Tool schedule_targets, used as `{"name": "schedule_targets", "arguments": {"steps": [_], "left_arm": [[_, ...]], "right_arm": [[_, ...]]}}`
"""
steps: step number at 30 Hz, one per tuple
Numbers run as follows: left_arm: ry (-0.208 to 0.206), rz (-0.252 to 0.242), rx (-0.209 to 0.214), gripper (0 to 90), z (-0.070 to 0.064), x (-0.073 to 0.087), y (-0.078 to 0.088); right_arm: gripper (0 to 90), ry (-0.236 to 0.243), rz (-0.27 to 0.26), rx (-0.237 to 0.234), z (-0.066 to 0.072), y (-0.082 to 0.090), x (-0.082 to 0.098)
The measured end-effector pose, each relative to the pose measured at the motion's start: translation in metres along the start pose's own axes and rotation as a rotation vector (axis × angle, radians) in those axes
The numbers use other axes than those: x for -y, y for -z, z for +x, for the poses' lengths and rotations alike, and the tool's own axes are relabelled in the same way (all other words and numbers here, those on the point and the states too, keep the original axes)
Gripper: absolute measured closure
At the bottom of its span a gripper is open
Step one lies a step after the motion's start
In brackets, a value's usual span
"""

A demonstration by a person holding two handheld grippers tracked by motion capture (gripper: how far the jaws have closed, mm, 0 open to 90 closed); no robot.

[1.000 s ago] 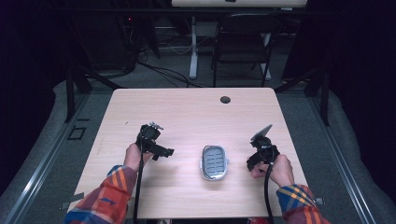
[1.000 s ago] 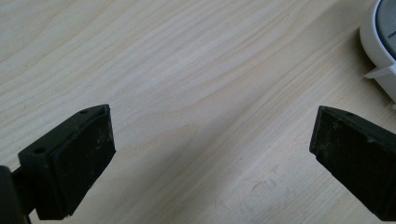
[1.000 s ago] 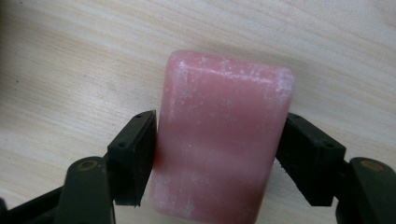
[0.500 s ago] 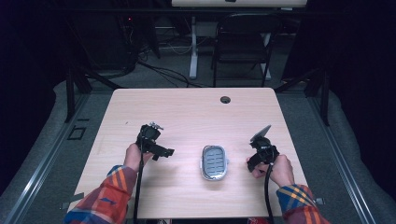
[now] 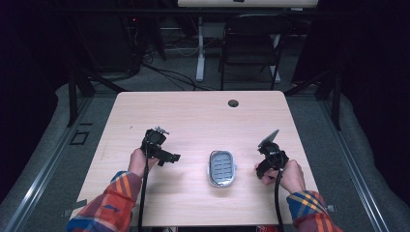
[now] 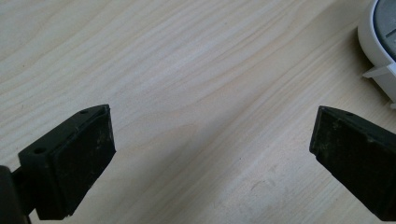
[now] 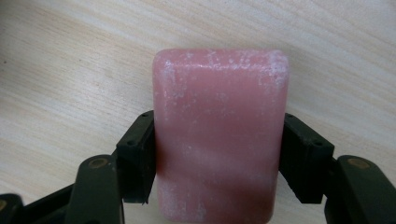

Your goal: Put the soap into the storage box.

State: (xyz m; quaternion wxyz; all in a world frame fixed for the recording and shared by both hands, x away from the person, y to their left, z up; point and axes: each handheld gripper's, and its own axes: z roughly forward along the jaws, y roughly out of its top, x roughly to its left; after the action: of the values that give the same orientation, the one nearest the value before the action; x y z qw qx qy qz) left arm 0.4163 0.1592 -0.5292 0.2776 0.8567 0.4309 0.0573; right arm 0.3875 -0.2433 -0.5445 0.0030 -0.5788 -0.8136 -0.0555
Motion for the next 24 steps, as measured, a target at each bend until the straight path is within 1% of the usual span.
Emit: {"name": "schedule_targets", "arguments": {"steps": [1, 2, 3, 4, 9, 10, 11, 12, 14, 15, 16, 18, 19, 21, 22, 23, 24], "left_arm": [[-0.001, 0.001, 0.001, 0.1, 0.0, 0.0, 0.0], [-0.001, 0.001, 0.001, 0.1, 0.0, 0.0, 0.0], [-0.001, 0.001, 0.002, 0.0, 0.0, 0.0, 0.0], [-0.001, 0.001, 0.001, 0.0, 0.0, 0.0, 0.0], [-0.003, 0.001, 0.002, 0.1, 0.0, 0.0, 0.0], [-0.003, 0.001, 0.002, 0.1, 0.0, 0.0, 0.0], [-0.003, 0.001, 0.002, 0.1, 0.0, 0.0, 0.0], [-0.002, 0.001, 0.002, 0.1, 0.0, 0.0, 0.0], [-0.001, 0.002, 0.001, 0.0, 0.0, 0.0, 0.0], [-0.001, 0.002, 0.001, 0.1, 0.0, 0.0, 0.0], [-0.001, 0.001, 0.001, 0.1, 0.0, 0.0, 0.0], [-0.005, 0.0, -0.001, 0.1, -0.001, 0.0, 0.0], [-0.006, 0.001, -0.001, 0.1, -0.001, 0.0, 0.0], [-0.005, 0.001, 0.001, 0.1, -0.001, 0.0, 0.0], [-0.005, 0.001, 0.001, 0.1, -0.001, 0.0, 0.0], [-0.002, 0.001, -0.001, 0.1, -0.001, 0.0, 0.0], [-0.002, 0.001, -0.001, 0.1, -0.001, 0.0, 0.0]], "right_arm": [[36.6, 0.012, 0.006, 0.002, -0.001, 0.002, -0.001], [36.6, -0.001, -0.01, -0.003, -0.001, 0.003, 0.0], [36.6, 0.007, -0.005, -0.006, -0.002, 0.004, 0.0], [36.6, 0.0, -0.016, -0.007, -0.001, 0.005, 0.0], [36.6, -0.002, -0.023, -0.013, -0.005, 0.01, 0.001], [36.6, -0.002, -0.023, -0.013, -0.005, 0.01, 0.001], [36.6, 0.011, -0.007, -0.006, -0.006, 0.013, 0.001], [36.6, -0.004, -0.025, -0.012, -0.005, 0.012, 0.001], [36.6, 0.017, -0.01, -0.006, -0.007, 0.016, 0.001], [36.6, 0.0, -0.039, -0.018, -0.006, 0.015, 0.003], [36.6, 0.0, -0.039, -0.018, -0.006, 0.015, 0.003], [36.6, 0.018, -0.017, -0.013, -0.006, 0.02, 0.002], [36.6, 0.022, -0.017, -0.016, -0.006, 0.021, 0.003], [36.6, -0.005, -0.072, -0.033, -0.004, 0.021, 0.005], [36.6, -0.029, -0.114, -0.046, -0.003, 0.02, 0.007], [36.6, 0.035, -0.029, -0.02, -0.005, 0.028, 0.004], [36.6, 0.035, -0.029, -0.02, -0.005, 0.028, 0.004]]}}
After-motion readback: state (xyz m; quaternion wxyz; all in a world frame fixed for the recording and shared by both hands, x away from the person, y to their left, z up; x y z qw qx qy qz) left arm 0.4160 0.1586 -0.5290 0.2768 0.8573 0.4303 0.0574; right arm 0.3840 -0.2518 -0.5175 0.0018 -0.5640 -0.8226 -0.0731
